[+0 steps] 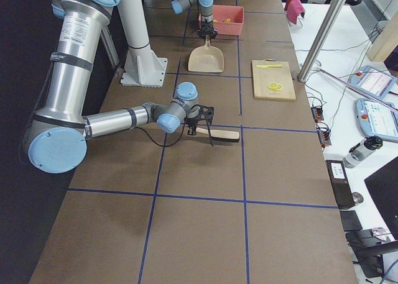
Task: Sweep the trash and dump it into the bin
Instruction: 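Lower the empty dustpan with the left gripper back onto the table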
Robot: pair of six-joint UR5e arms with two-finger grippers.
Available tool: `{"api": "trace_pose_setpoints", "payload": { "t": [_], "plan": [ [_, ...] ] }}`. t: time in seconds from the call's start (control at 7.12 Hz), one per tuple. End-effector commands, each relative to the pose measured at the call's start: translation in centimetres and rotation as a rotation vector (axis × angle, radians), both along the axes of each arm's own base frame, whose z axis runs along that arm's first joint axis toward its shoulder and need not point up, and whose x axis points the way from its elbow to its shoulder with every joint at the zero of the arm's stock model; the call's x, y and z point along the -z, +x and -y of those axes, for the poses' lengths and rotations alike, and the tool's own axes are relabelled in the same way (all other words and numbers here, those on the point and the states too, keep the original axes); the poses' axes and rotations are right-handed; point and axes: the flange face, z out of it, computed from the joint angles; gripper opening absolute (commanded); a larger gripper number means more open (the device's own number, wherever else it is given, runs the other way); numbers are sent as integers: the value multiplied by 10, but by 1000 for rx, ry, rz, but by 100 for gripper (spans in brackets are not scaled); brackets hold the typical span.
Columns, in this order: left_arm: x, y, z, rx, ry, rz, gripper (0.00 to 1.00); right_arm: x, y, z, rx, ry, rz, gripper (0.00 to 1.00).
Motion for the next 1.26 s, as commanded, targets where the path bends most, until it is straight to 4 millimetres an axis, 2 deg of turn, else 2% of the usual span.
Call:
{"api": "trace_pose_setpoints", "payload": {
  "t": [0.0, 0.14, 0.42, 0.56, 0.7, 0.84, 0.98, 1.12],
  "plan": [
    [1, 0, 1, 5, 3, -3, 48, 1, -1, 0, 0, 2, 1, 0],
    [3, 0, 0, 3, 8, -11, 98, 1, -1, 0, 1, 2, 1, 0],
    [12, -9, 3, 25, 49, -16, 100, 1, -2, 1, 1, 2, 1, 0],
    [31, -39, 7, 58, 76, -55, 100, 1, -1, 0, 2, 0, 2, 0],
    [23, -88, 25, 124, 80, -52, 100, -2, 3, -2, 7, -11, 1, 0],
    [10, -120, 36, 183, 62, -38, 100, -6, 12, -12, 16, -29, -4, 0],
    [-1, -157, 64, 260, 48, -18, 100, -10, 24, -23, 24, -48, -12, 0],
    [-17, -177, 74, 300, 29, 9, 100, -22, 36, -35, 44, -71, -29, 0]
  ]
}}
